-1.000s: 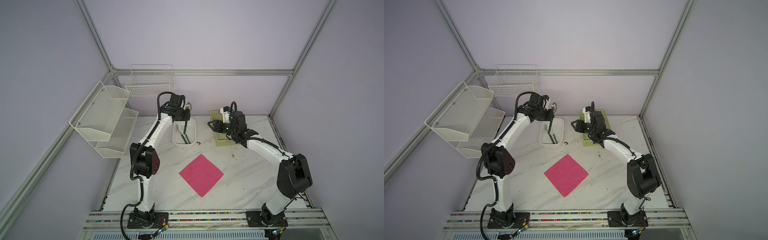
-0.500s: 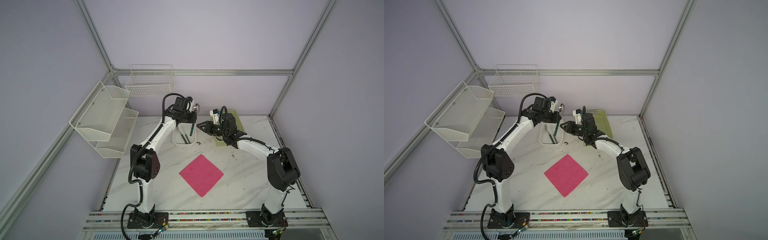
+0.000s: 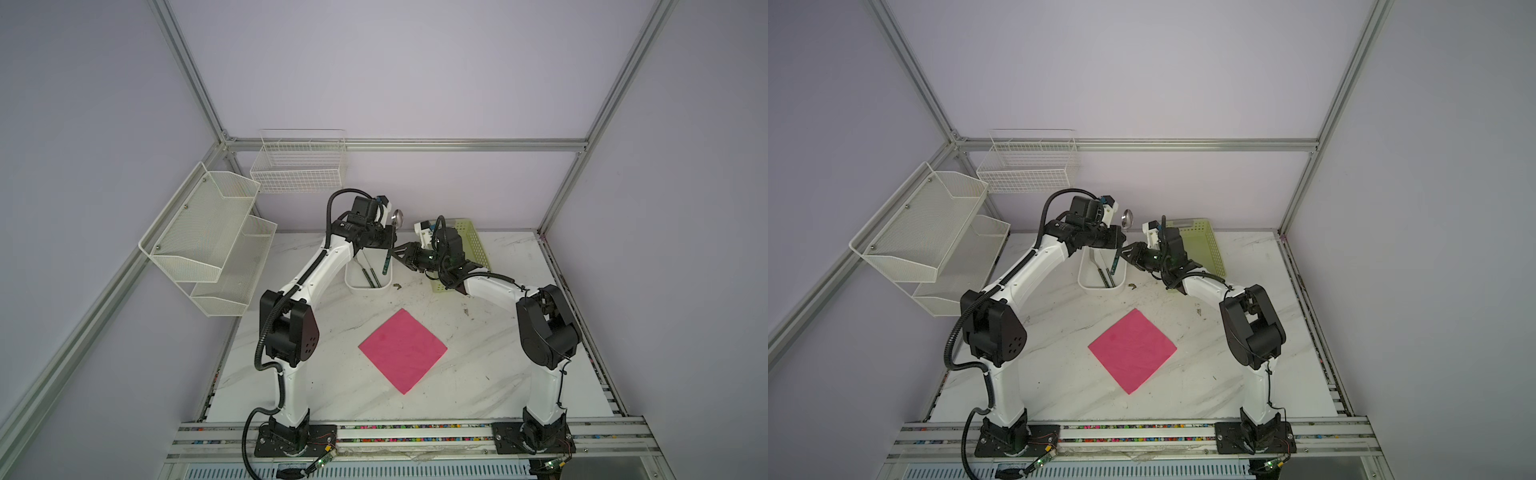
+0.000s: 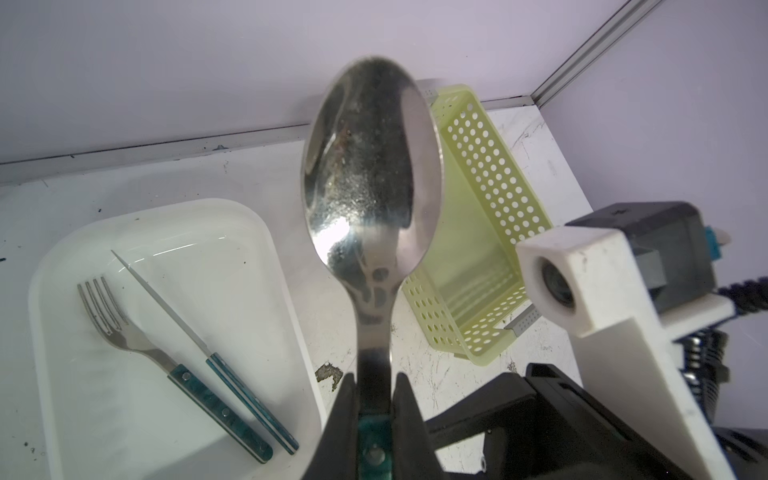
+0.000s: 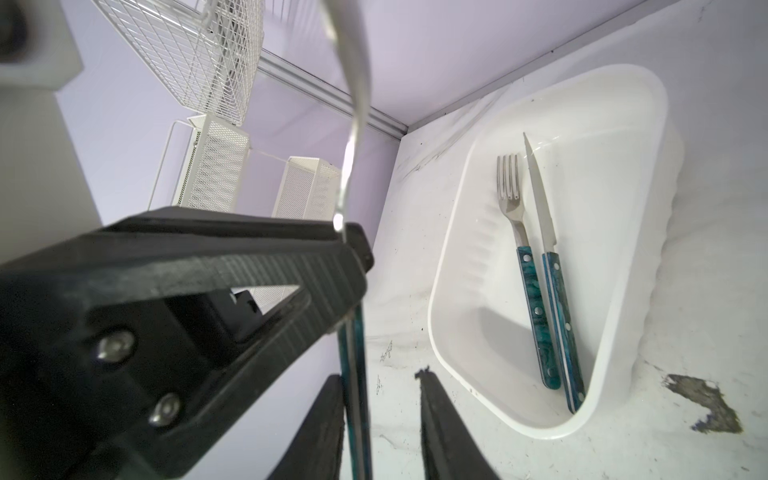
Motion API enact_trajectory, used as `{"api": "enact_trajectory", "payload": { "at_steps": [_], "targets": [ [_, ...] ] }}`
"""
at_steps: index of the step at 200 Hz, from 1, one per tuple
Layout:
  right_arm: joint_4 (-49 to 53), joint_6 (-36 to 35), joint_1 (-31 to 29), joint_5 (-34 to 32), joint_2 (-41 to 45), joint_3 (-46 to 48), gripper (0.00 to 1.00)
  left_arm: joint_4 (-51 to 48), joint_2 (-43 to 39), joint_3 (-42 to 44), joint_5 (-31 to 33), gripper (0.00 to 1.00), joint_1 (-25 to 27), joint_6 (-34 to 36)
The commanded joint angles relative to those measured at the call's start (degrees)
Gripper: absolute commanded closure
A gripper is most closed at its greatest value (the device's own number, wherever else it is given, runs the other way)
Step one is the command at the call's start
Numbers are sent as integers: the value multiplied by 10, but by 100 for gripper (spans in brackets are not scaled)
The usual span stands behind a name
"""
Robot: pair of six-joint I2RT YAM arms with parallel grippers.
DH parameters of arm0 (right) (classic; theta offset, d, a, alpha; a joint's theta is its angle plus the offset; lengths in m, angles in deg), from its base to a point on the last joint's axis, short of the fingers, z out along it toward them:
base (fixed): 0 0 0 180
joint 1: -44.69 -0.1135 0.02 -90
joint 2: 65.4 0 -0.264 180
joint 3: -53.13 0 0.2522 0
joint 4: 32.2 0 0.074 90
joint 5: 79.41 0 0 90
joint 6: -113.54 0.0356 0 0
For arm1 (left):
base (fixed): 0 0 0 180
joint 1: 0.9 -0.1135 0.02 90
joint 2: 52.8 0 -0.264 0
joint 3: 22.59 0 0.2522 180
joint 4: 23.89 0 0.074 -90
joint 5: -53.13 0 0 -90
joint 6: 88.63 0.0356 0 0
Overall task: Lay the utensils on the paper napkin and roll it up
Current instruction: 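Lift the spoon with the left gripper toward the right gripper, then grasp the spoon handle with the right gripper and open the left gripper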
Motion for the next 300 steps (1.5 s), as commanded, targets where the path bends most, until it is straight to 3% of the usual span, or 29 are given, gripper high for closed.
{"api": "enact_trajectory", "payload": {
  "at_steps": [1,50,93,111,132,157,204,263,300],
  "targets": [
    [-34,24,-3,10,-11,-20,70,31,-36,18,-20,96,5,-9],
    [-46,36,-3,8,-13,-17,82,32,-38,19,-21,94,7,-9],
    [-44,27,-3,8,-3,-11,100,32,-43,19,-21,89,7,-8],
    [-41,24,-3,1,4,-7,100,32,-47,19,-20,86,7,-8],
    [-36,19,-1,-5,12,-4,100,32,-56,23,-11,69,7,-7],
    [-30,10,10,-10,25,8,100,30,-71,30,3,59,7,-6],
    [6,-20,50,-19,65,41,100,-8,-98,59,-18,55,7,1],
    [99,-91,117,-56,131,47,100,1,-135,201,-81,57,12,-38],
    [121,-105,133,-60,146,40,100,6,-140,283,-102,58,48,-44]
  ]
}}
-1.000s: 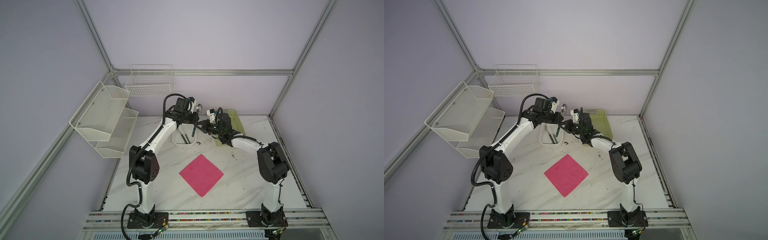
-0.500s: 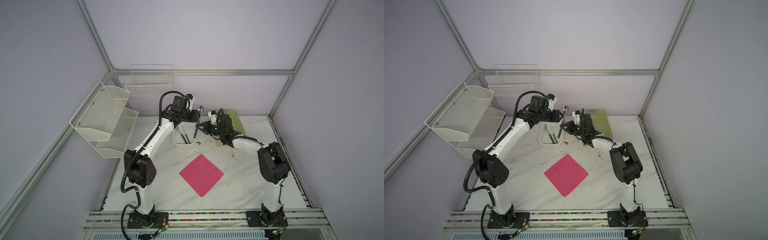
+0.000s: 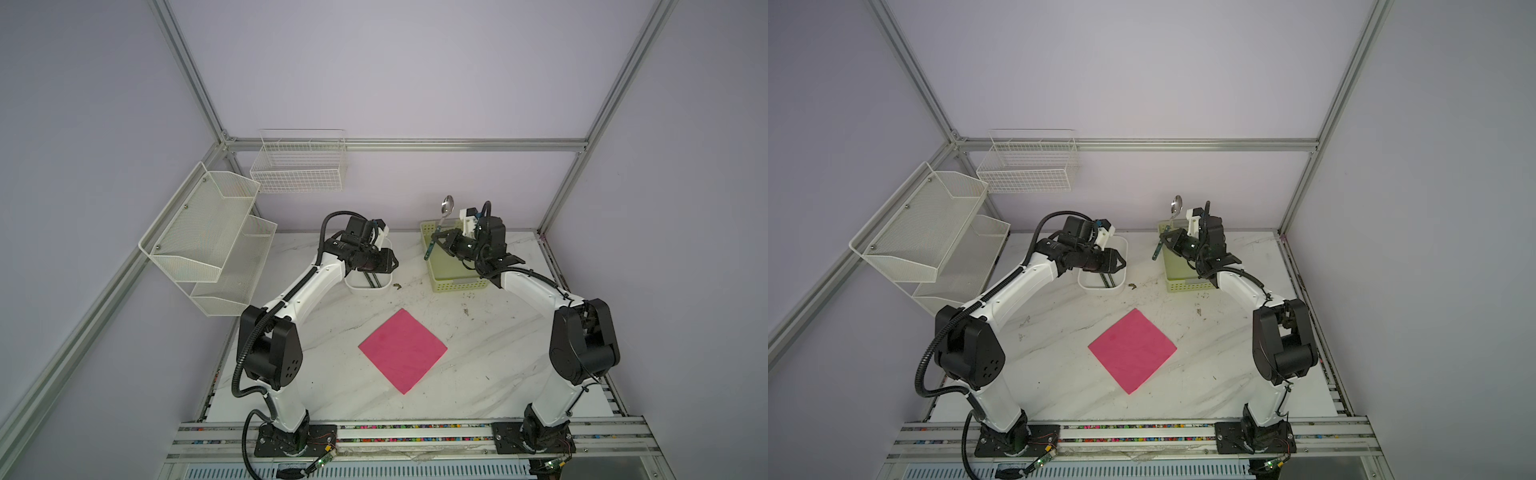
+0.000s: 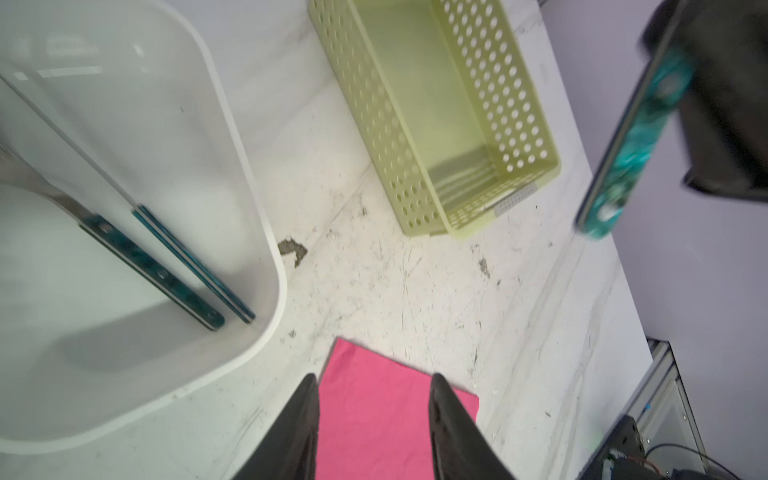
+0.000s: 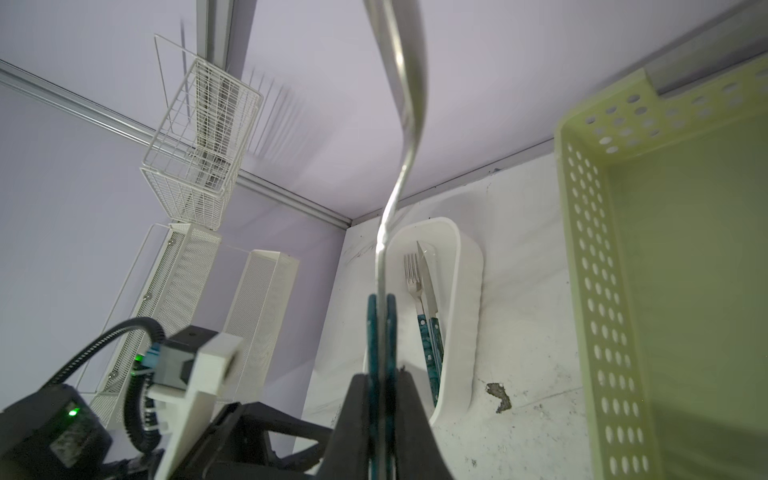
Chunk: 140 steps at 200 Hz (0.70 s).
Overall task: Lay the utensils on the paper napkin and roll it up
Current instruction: 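Grasp the spoon handle with the right gripper and open the left gripper, then lower left gripper to the pink napkin while right gripper holds spoon up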
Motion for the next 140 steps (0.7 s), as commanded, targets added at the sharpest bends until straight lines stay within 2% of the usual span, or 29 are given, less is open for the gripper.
{"api": "enact_trajectory", "payload": {
  "at_steps": [1,37,68,112,140],
  "targets": [
    [23,-24,1,-8,17,-10,100,9,-24,49,-38,58,28,-11],
    [29,-25,2,-10,23,-12,100,19,-21,111,-78,58,80,-6],
    [40,-34,5,-16,31,-15,100,25,-3,140,-84,58,133,0],
    [59,-47,19,-23,53,-15,100,49,49,139,-95,58,188,-13],
    [65,-50,29,-22,70,-9,100,64,85,132,-105,58,205,-15]
  ]
}}
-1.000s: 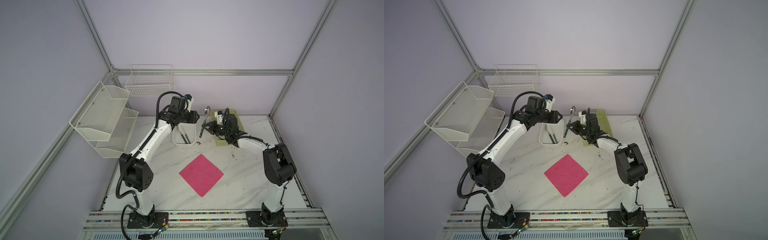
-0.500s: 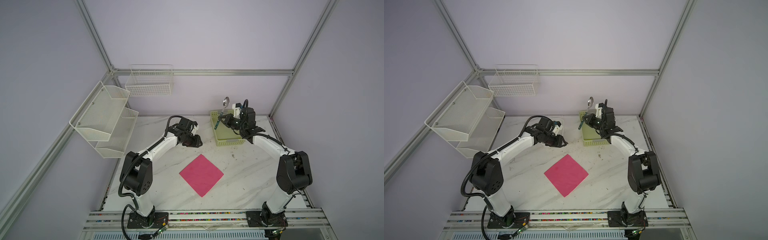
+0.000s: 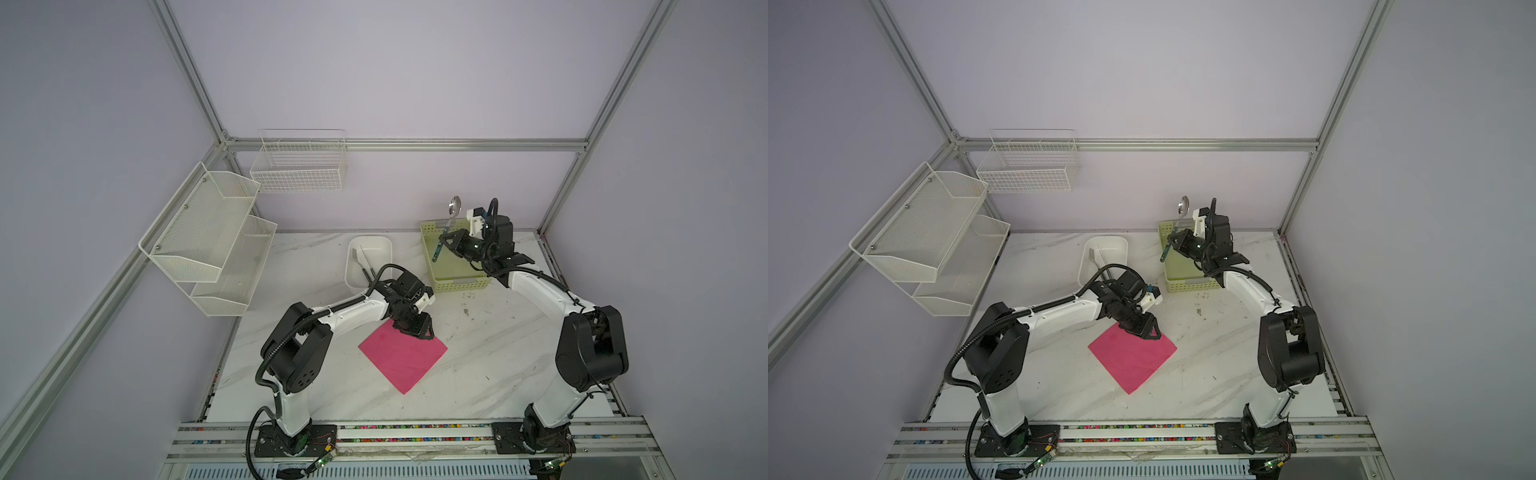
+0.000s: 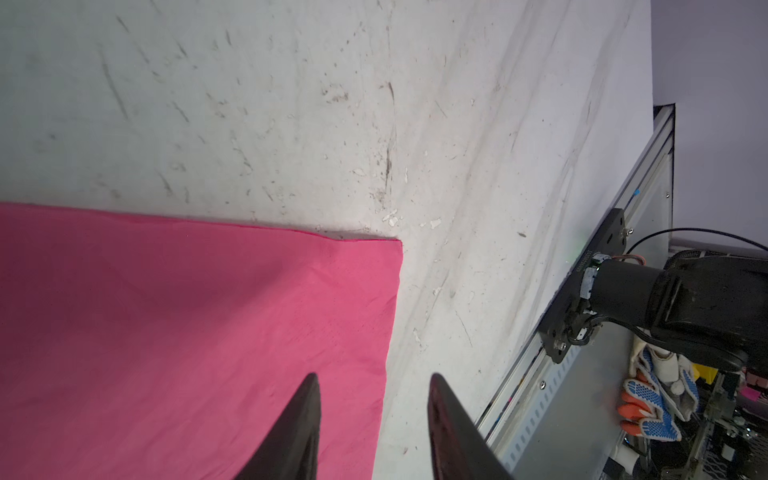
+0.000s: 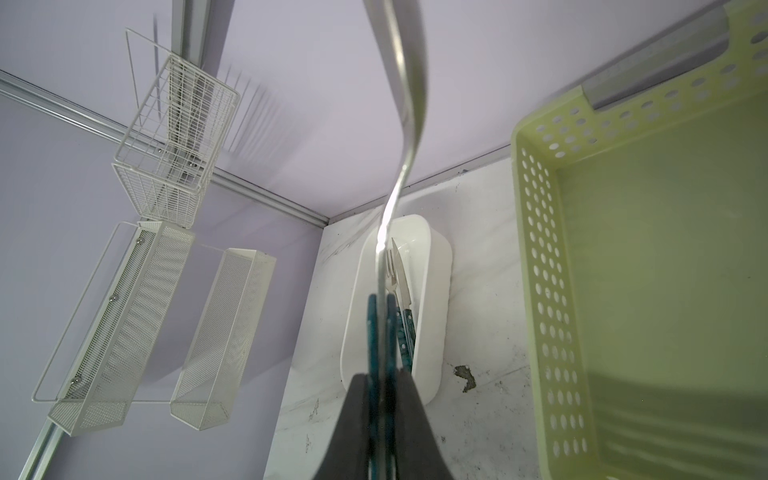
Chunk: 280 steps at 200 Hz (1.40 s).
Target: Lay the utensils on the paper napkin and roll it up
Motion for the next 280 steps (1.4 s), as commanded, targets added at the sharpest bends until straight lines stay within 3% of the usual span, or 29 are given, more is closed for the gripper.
{"api": "enact_trajectory", "payload": {
  "at_steps": [1,148,183,217,267,280],
  "targets": [
    [-2,-14,10,-6,37,-8,100,27,20,6,-22,58,10,-8],
    [35,-36,32,-9,99,10,100,56,90,-36,-53,58,34,-22],
    [47,-62,32,-9,116,14,100,65,26,-40,-25,57,28,-22],
    [44,-108,32,31,133,16,100,141,-94,12,17,56,-3,-32],
    [-30,-188,32,111,213,66,100,218,-229,37,18,50,-69,6],
    [-49,-199,31,147,224,78,100,276,-254,53,-18,43,-90,7]
  ]
}}
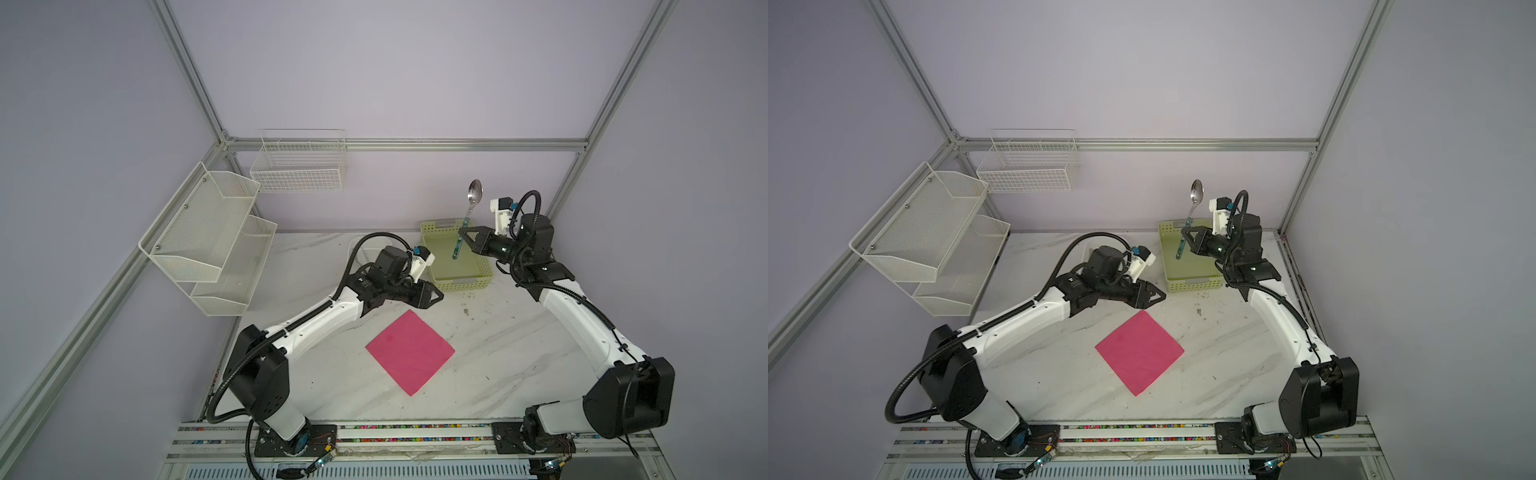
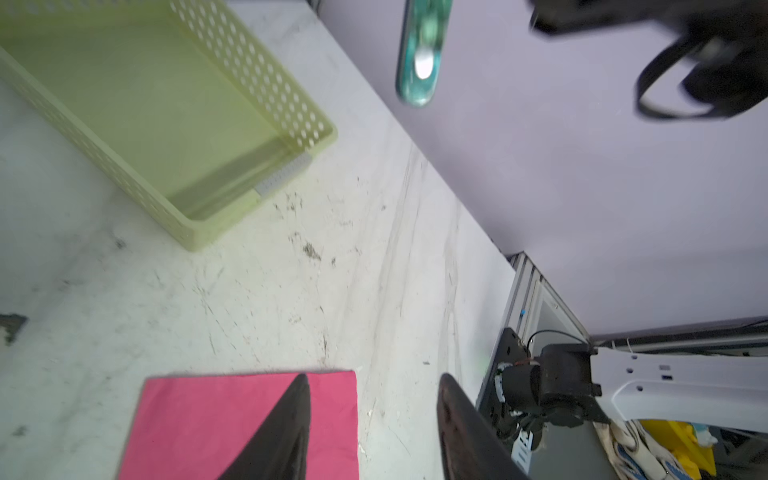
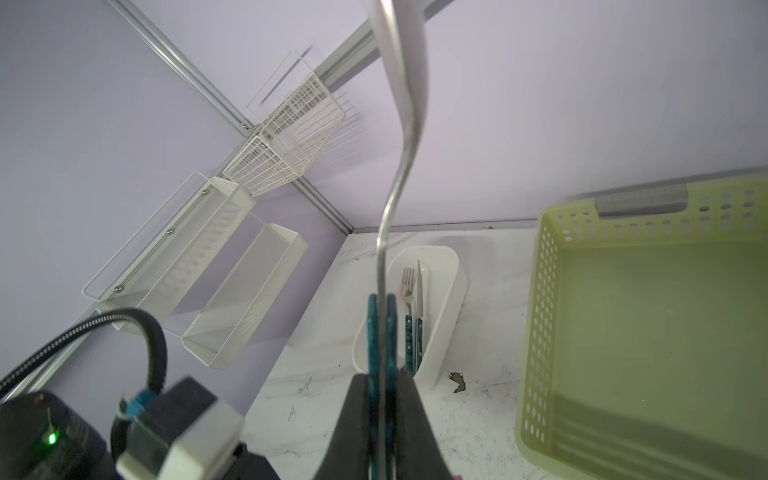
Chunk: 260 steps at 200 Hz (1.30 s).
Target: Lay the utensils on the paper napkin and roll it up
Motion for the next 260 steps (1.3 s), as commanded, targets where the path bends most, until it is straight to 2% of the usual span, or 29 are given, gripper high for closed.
{"api": "enact_trajectory", "payload": {
  "at_steps": [1,20,60,85,101,118,154,192,260],
  "targets": [
    [-72,-53,1,80,37,15,100,100,-42,45,-34,43,-27,17],
    [-112,-61,1,147,51,34,100,167,-56,48,-82,40,-49,12],
    [-246,-5,-8,259,72,79,100,272,-99,66,-168,39,-70,17],
    [-311,34,-28,301,65,83,100,355,-129,104,-219,38,-73,21],
    [-298,25,-51,311,54,68,100,394,-137,118,-247,38,-74,11],
    [-296,19,-84,324,42,52,100,388,-136,109,-269,40,-73,14],
    [-298,19,-137,324,24,20,100,355,-145,109,-262,46,-73,46],
    [-301,26,-150,305,22,6,100,360,-153,117,-273,51,-73,49],
    [-291,21,-153,289,24,-25,100,373,-154,121,-298,73,-72,39]
  ]
}}
